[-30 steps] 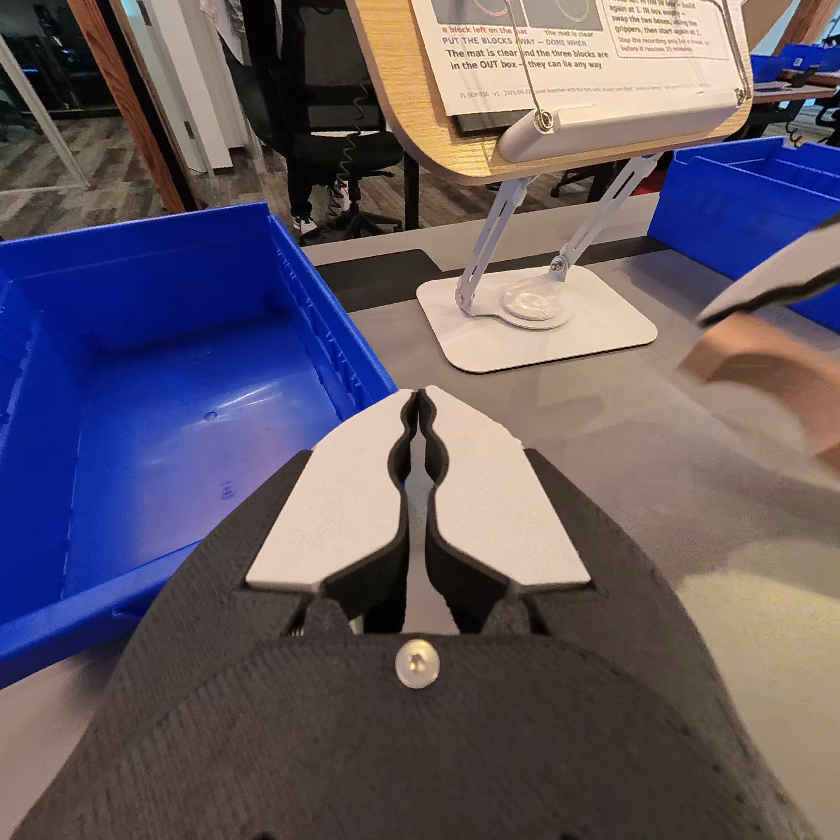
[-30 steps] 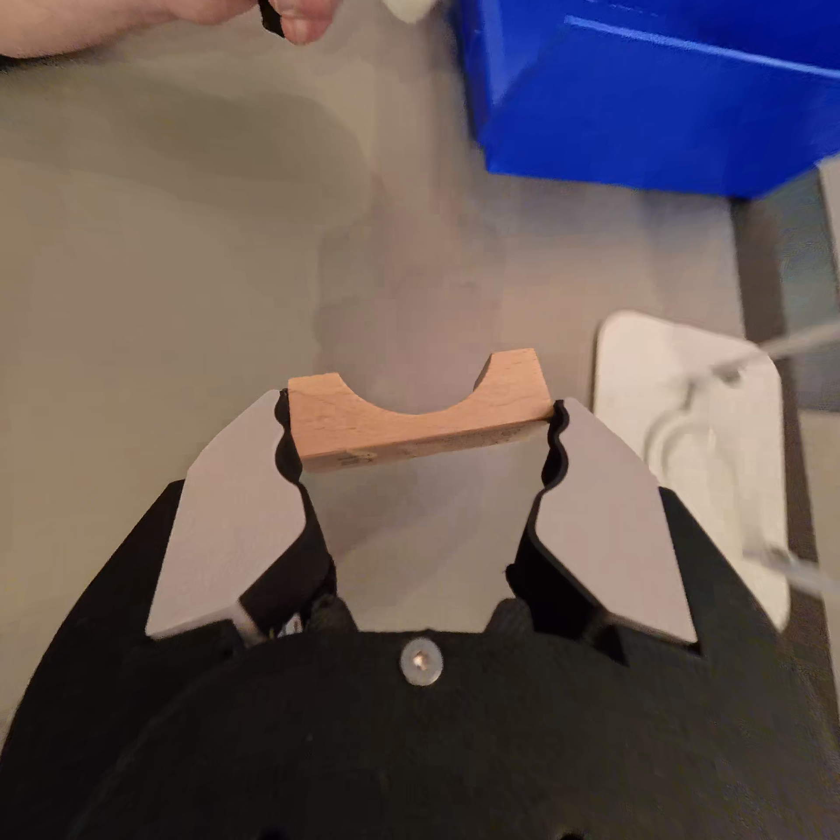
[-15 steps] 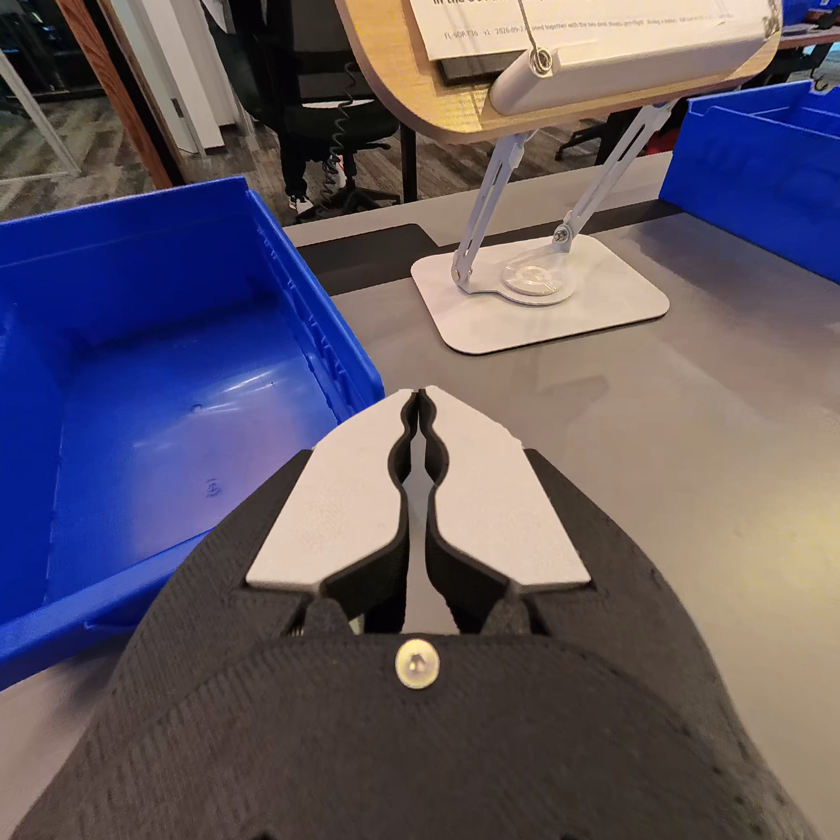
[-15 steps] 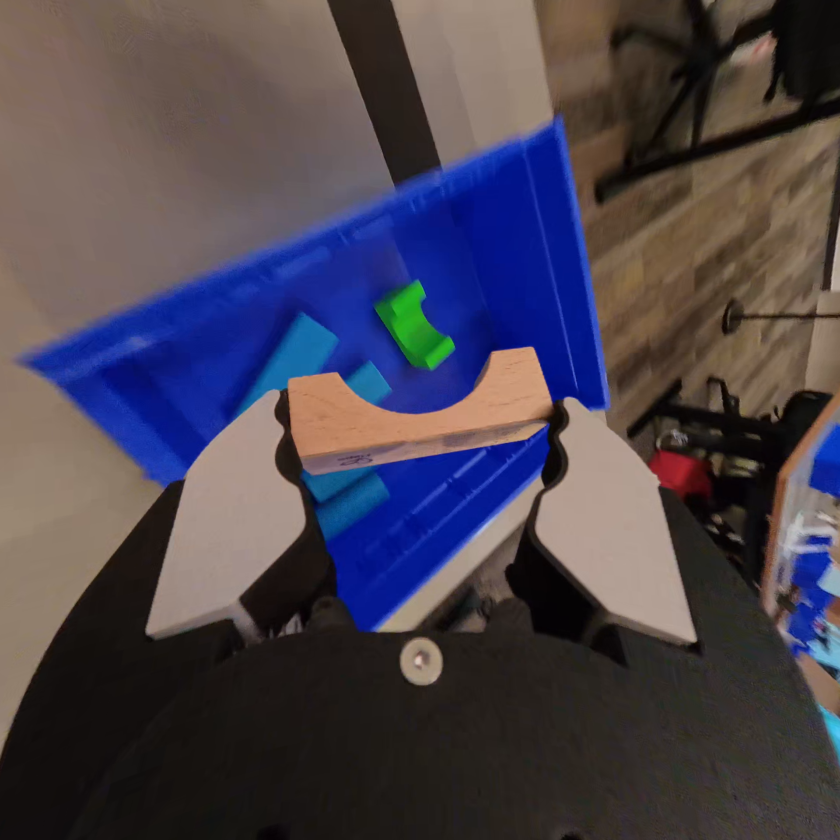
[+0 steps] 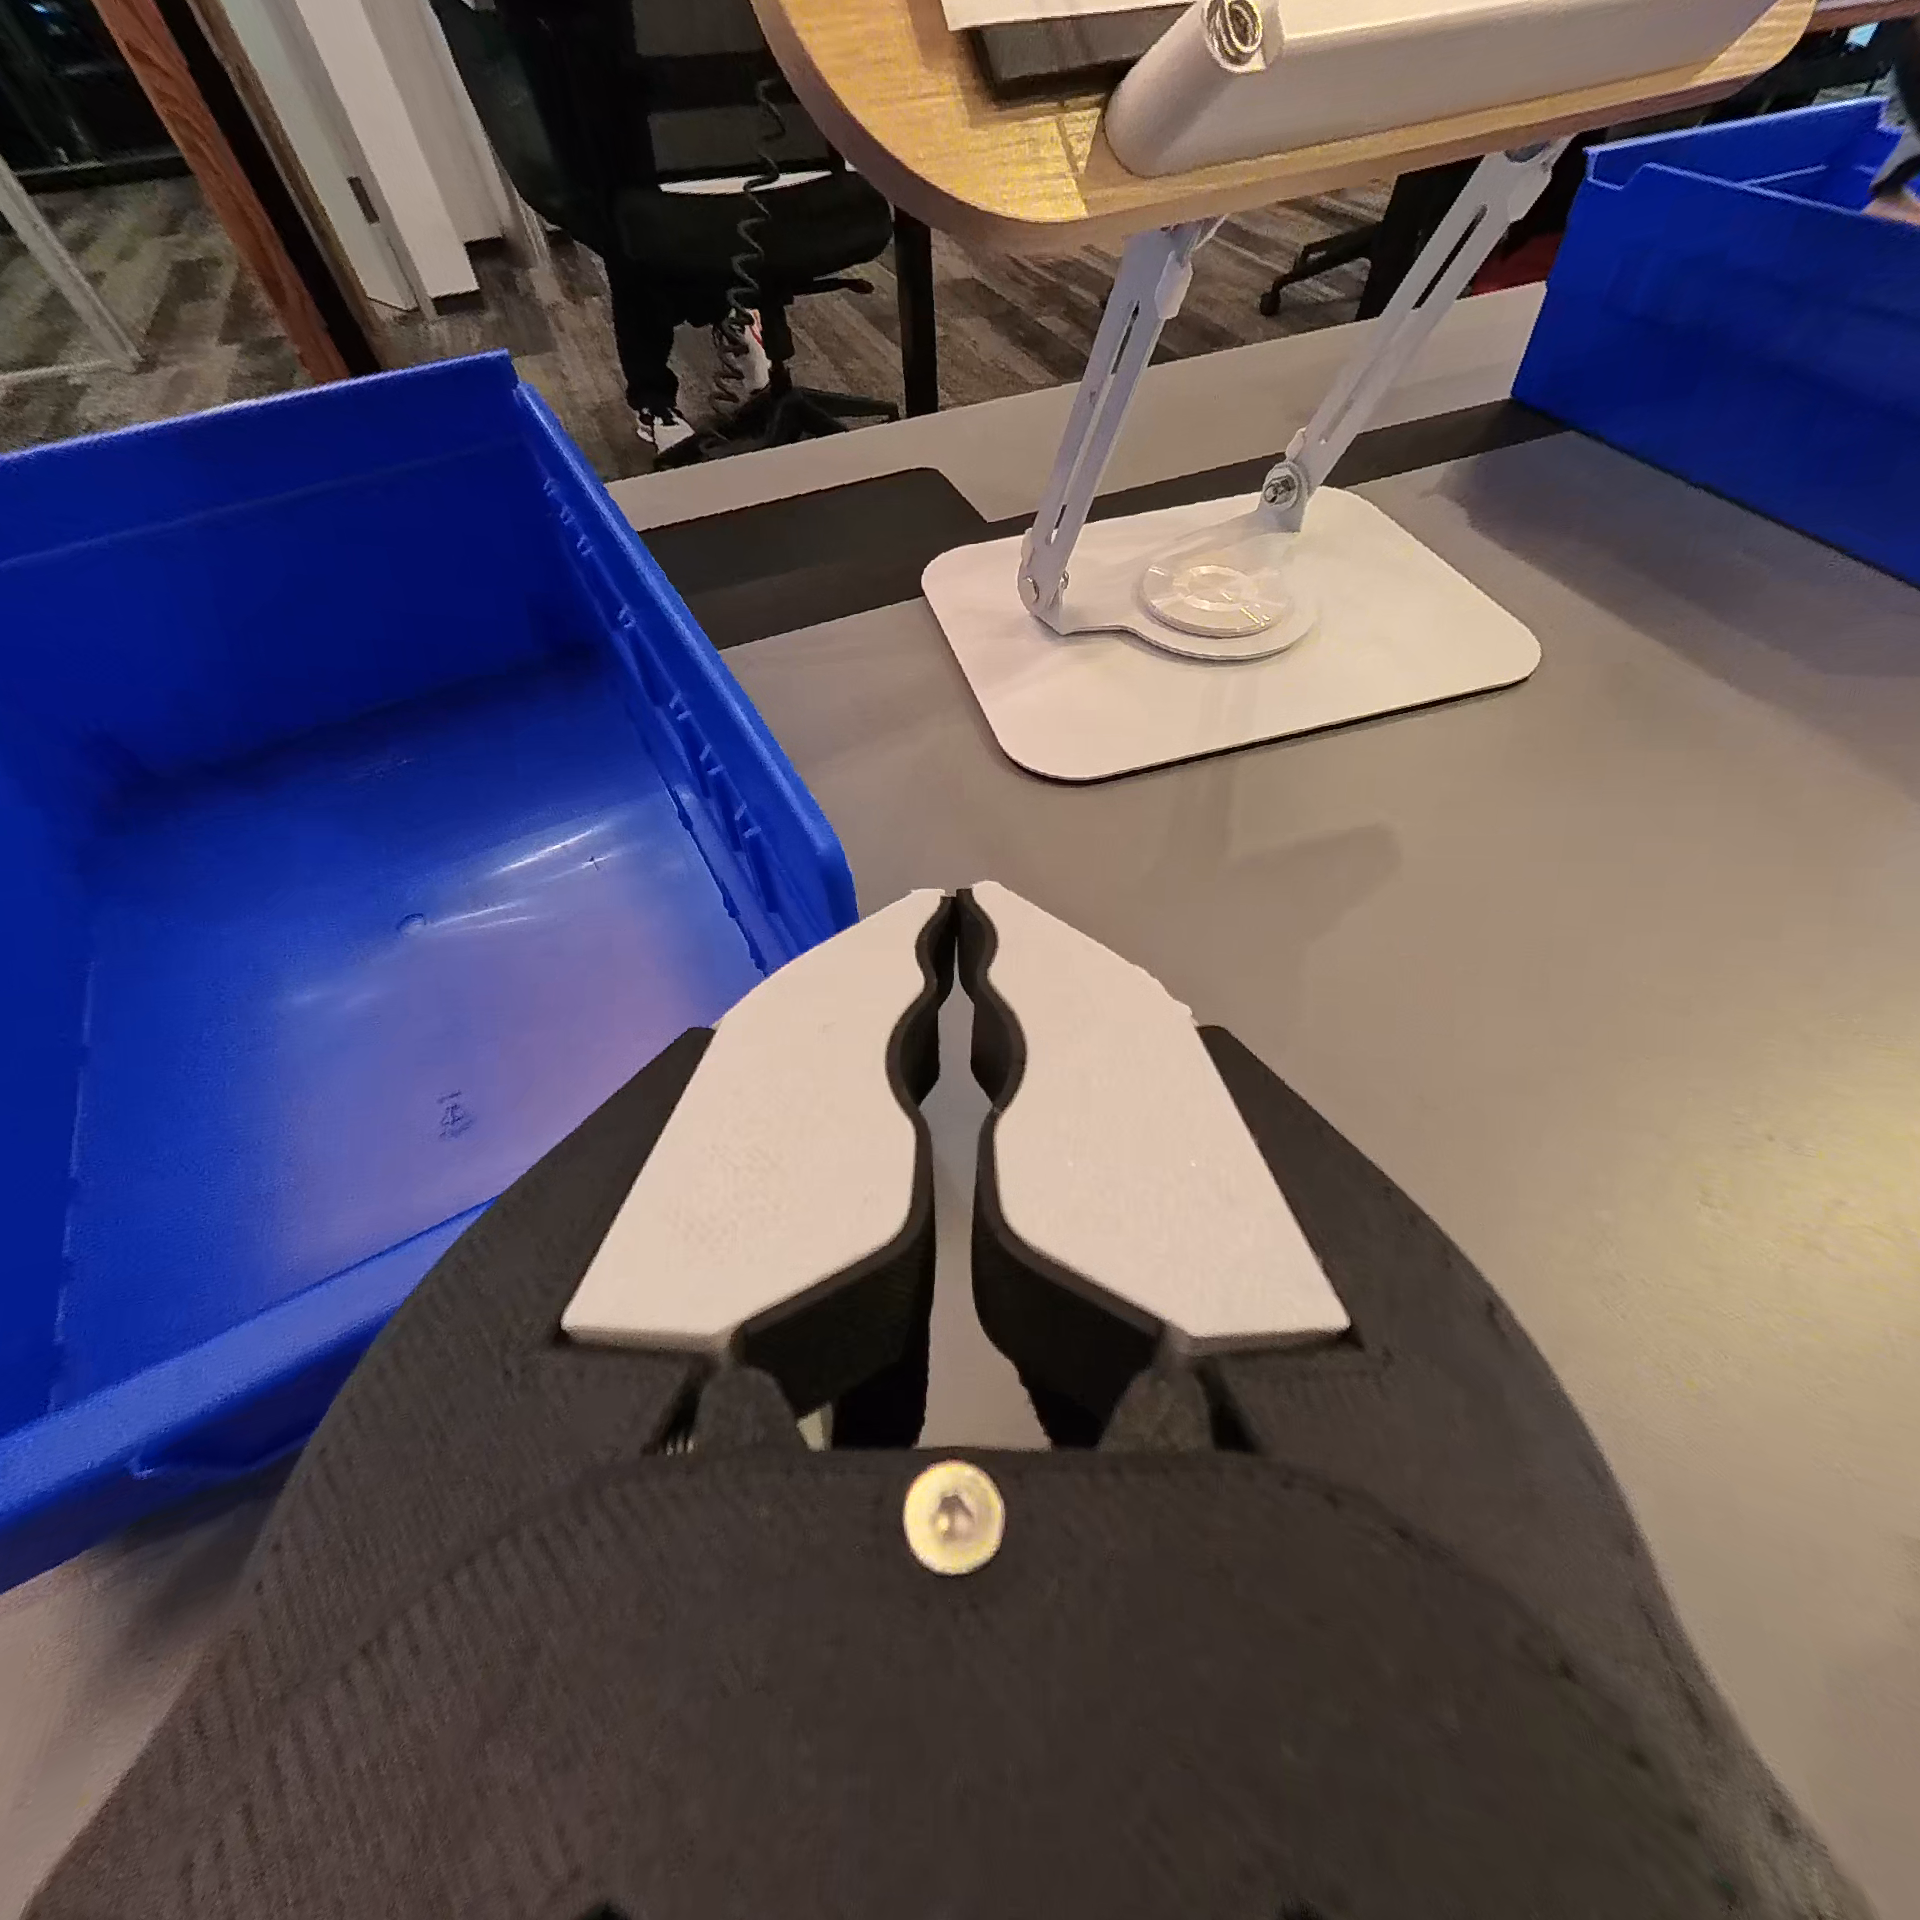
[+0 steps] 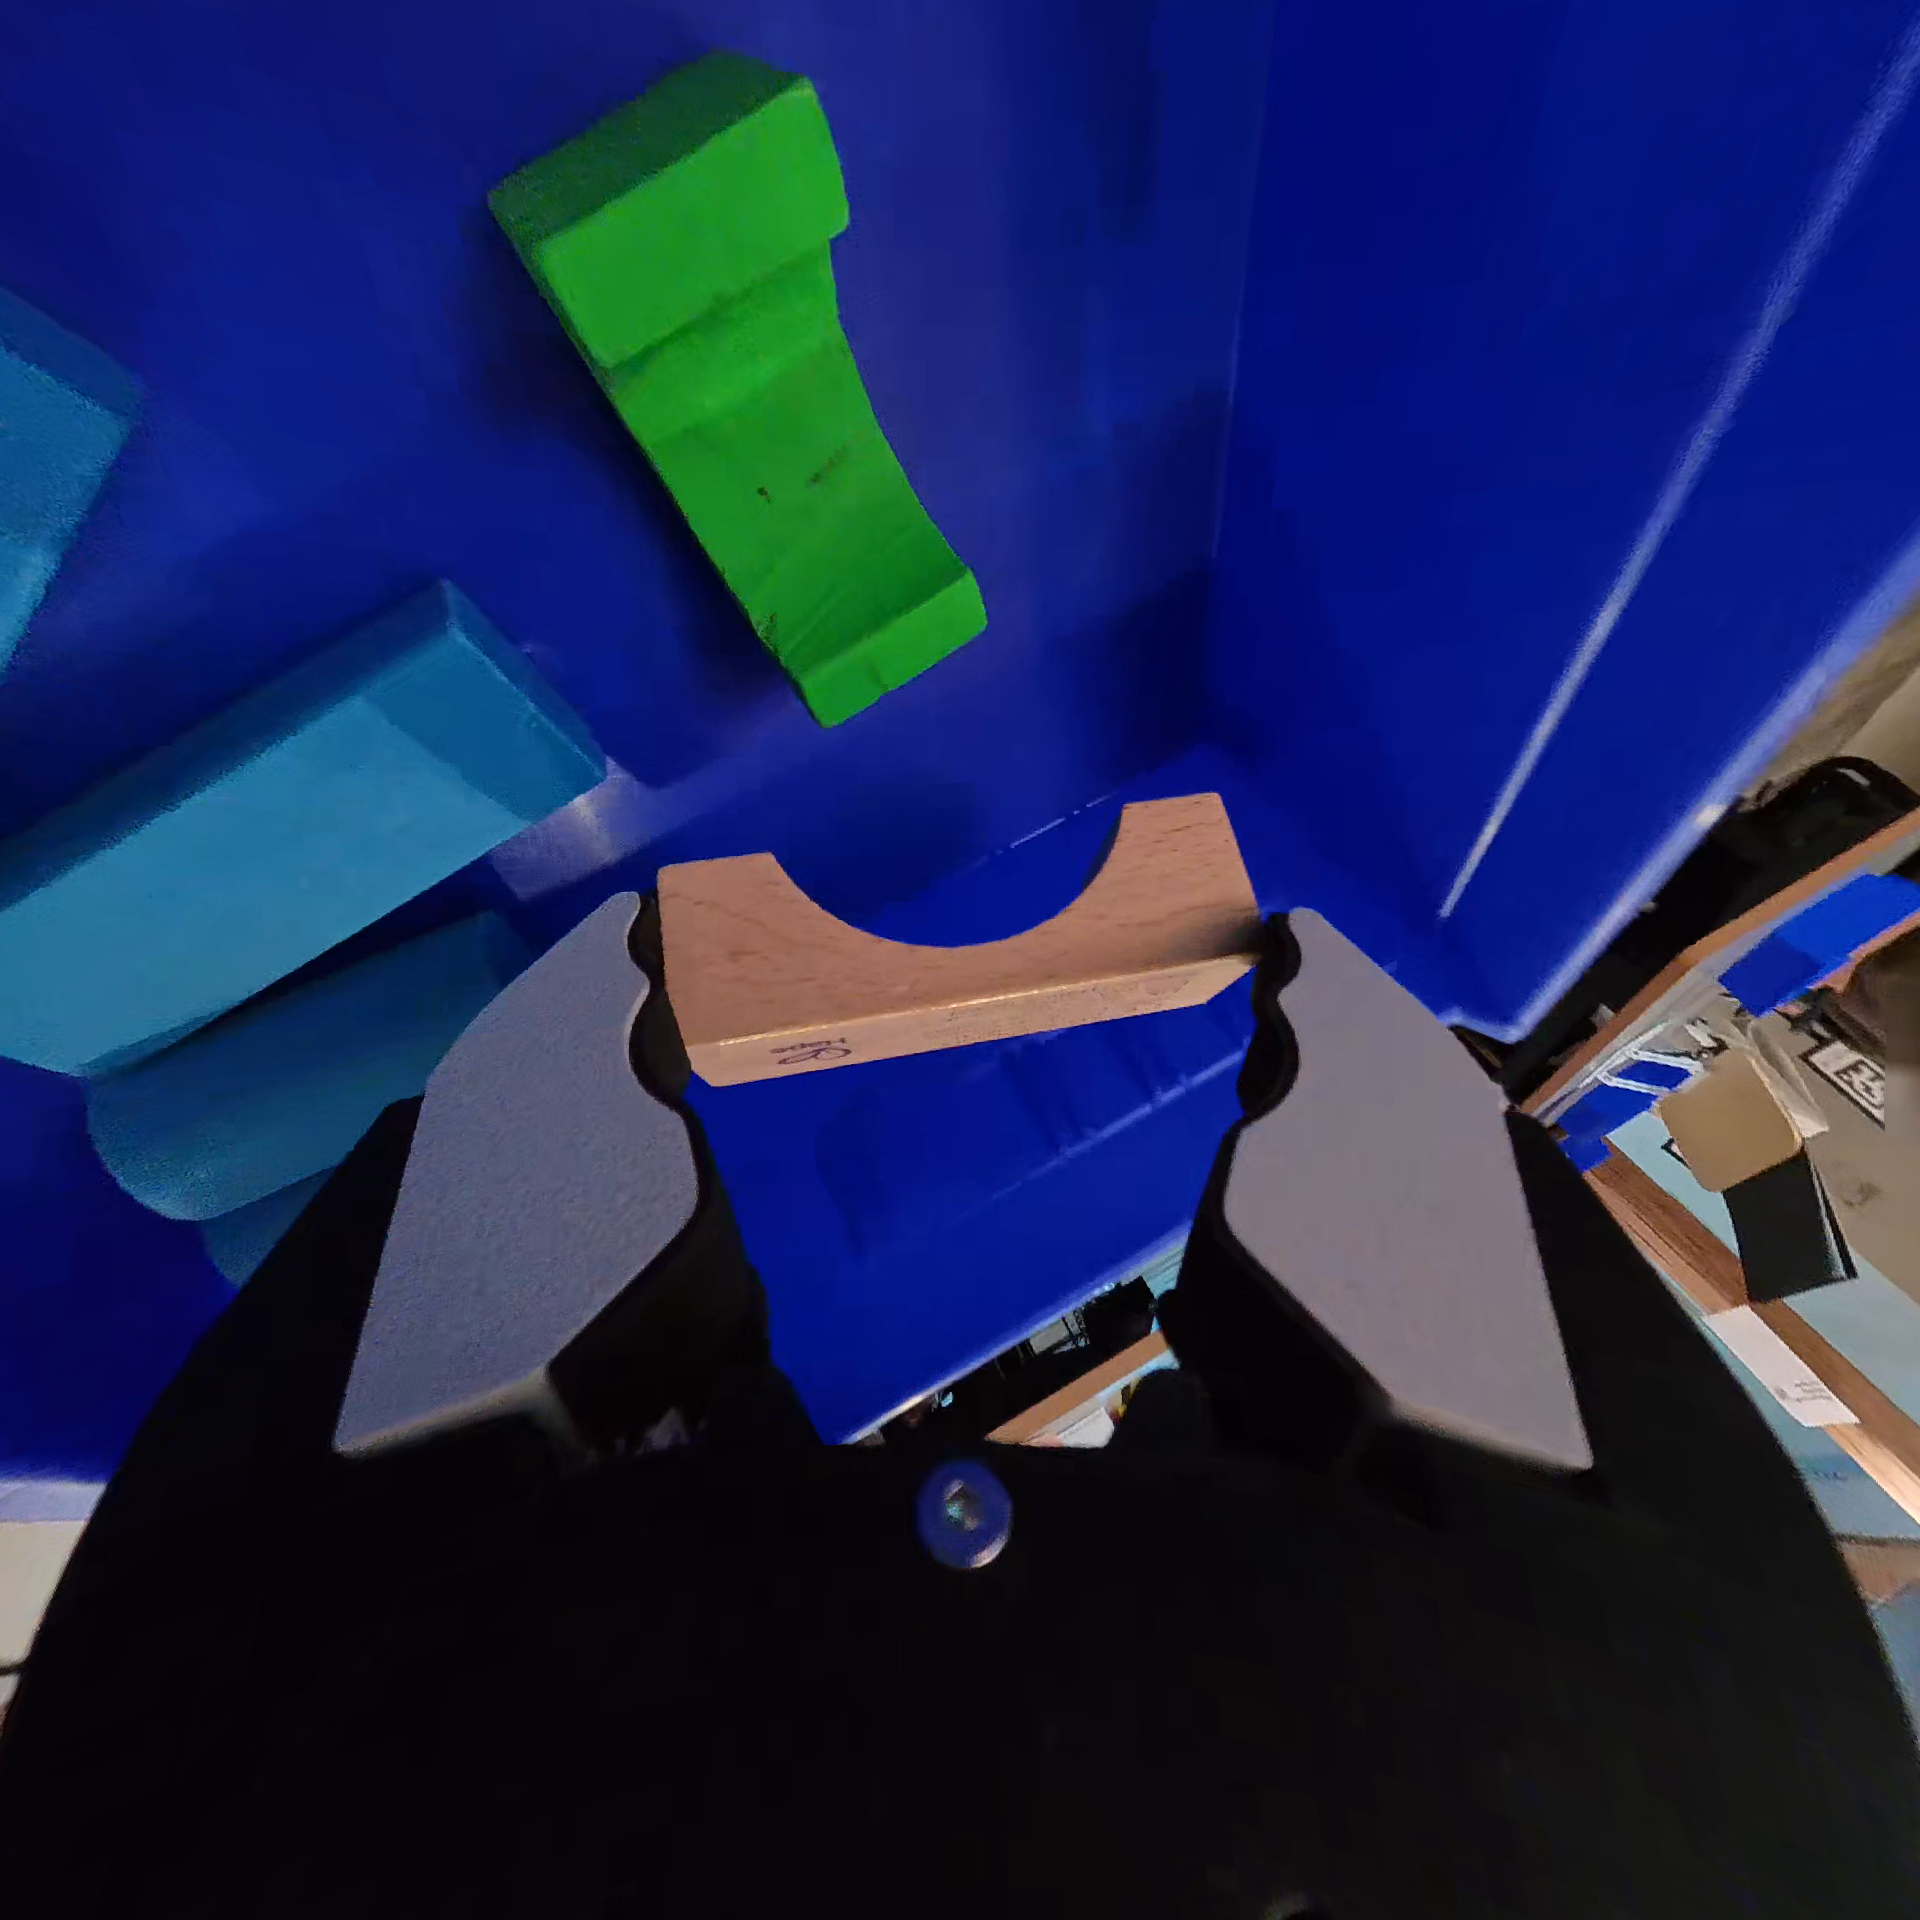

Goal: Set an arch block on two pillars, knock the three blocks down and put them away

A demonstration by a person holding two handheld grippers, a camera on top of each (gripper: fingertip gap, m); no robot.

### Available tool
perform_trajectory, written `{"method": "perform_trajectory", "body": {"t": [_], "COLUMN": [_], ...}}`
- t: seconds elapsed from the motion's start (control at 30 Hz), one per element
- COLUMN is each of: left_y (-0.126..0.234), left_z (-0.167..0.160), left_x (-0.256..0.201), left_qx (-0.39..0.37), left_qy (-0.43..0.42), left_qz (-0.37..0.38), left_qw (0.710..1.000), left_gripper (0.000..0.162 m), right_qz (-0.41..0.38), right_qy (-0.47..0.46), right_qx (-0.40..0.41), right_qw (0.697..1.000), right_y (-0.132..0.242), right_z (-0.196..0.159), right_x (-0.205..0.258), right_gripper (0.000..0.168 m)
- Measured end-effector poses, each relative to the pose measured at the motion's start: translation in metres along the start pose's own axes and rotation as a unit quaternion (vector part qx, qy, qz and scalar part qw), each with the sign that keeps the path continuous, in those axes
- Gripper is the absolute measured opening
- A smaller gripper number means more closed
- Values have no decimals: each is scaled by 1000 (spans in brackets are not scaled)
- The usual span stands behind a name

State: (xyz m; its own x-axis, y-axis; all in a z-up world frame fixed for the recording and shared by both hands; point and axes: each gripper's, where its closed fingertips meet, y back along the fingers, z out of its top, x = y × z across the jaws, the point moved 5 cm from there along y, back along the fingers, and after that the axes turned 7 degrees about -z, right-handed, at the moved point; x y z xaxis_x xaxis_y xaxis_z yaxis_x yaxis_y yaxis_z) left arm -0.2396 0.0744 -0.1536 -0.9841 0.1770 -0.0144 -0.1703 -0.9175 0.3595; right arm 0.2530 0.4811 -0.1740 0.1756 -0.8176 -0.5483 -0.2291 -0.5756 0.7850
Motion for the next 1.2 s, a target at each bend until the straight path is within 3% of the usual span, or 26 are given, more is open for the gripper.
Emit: {"method": "perform_trajectory", "body": {"t": [0.33,0.83,1.03,1.13,1.2], "left_y": [-5,-9,-2,11,27], "left_z": [-3,-6,-1,6,12], "left_x": [-2,-3,1,9,22], "left_qx": [10,21,2,-14,-31], "left_qy": [-4,-6,-6,-30,-42], "left_qz": [-5,-4,5,44,86], "left_qw": [1000,1000,1000,999,995], "left_gripper": [0,0,0,0,0], "right_qz": [64,48,-29,-91,-127], "right_qy": [25,4,-109,-205,-269], "right_qx": [40,34,-26,-54,-91], "right_qw": [997,998,993,973,950], "right_y": [-22,-13,40,79,103], "right_z": [7,0,-13,-40,-61], "right_x": [14,15,4,8,17], "right_gripper": [106,102,98,97,84]}}
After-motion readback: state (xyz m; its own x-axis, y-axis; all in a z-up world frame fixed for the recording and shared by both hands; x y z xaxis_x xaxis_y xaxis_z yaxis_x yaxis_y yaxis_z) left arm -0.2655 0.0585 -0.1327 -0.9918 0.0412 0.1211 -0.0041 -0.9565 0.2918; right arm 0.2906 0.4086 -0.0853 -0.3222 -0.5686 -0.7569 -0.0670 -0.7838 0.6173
